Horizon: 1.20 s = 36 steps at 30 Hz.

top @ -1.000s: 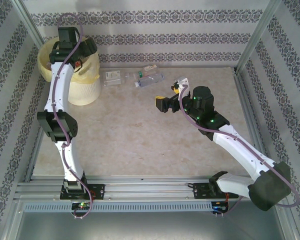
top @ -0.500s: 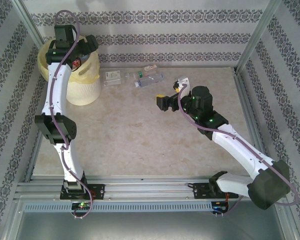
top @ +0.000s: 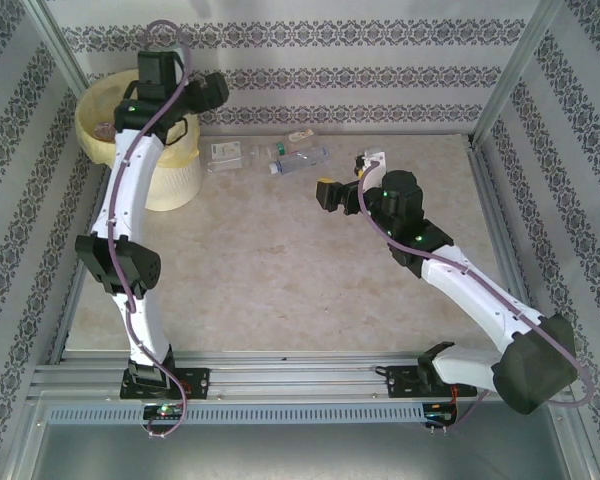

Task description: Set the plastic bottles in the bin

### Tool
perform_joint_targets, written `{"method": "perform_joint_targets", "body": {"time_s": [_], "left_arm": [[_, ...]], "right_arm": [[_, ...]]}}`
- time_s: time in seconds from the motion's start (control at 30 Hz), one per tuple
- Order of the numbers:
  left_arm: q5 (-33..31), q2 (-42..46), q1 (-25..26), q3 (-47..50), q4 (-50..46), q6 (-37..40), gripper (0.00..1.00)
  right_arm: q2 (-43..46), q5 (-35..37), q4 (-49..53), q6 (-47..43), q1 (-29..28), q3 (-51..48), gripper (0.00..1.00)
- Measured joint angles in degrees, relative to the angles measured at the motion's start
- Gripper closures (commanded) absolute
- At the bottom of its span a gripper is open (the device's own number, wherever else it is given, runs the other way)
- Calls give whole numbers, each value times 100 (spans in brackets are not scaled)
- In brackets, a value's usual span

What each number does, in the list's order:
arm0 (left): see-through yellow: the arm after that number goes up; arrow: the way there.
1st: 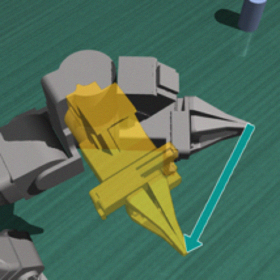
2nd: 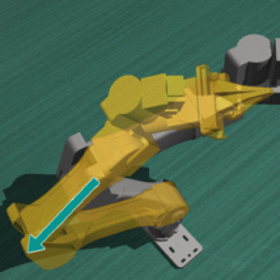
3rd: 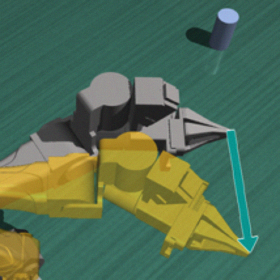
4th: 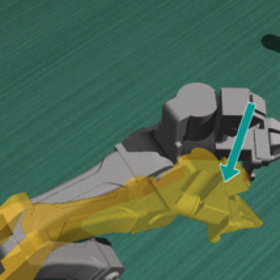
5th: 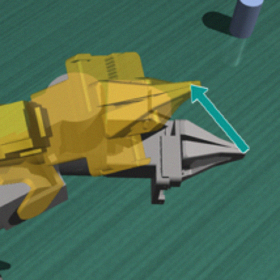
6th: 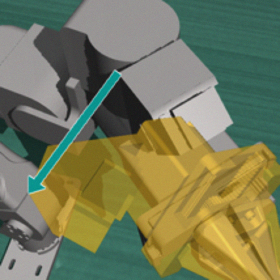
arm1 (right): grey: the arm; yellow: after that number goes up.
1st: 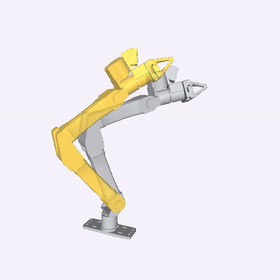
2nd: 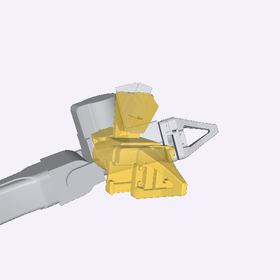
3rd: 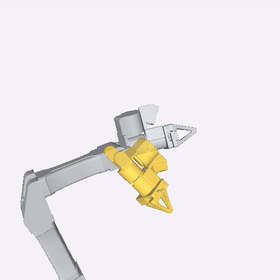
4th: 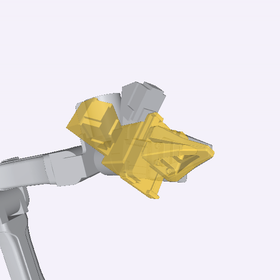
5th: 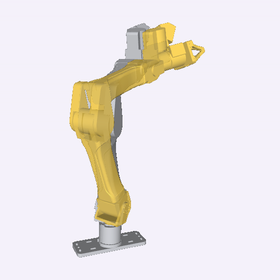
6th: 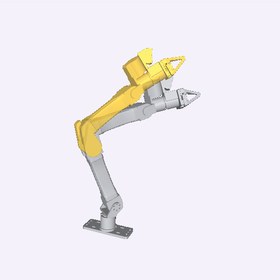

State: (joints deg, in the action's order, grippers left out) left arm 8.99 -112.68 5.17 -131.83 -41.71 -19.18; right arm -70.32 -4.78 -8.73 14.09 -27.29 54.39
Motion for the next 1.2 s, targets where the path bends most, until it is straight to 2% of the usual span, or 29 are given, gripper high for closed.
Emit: {"method": "perform_joint_targets", "body": {"time_s": [0.23, 0.37, 0.67, 1.03, 1.2], "left_arm": [[-57, 66, 863, 564, 240, 507, 0], [136, -118, 1176, 645, 323, 859, 0], [461, -1425, 1198, 538, 656, 1362, 0], [811, -2752, 1198, 42, 1172, 1731, 0], [883, -3298, 1198, -481, 1316, 1749, 0]], "right_arm": [[-525, 111, 63, 785, 361, 42, 2], [-761, 114, 68, 1263, 575, 44, 2], [-957, 155, 81, 1921, 820, 103, 2], [-957, 131, 352, 2011, 898, 138, 2], [-957, 131, 424, 2011, 944, 173, 2]]}}
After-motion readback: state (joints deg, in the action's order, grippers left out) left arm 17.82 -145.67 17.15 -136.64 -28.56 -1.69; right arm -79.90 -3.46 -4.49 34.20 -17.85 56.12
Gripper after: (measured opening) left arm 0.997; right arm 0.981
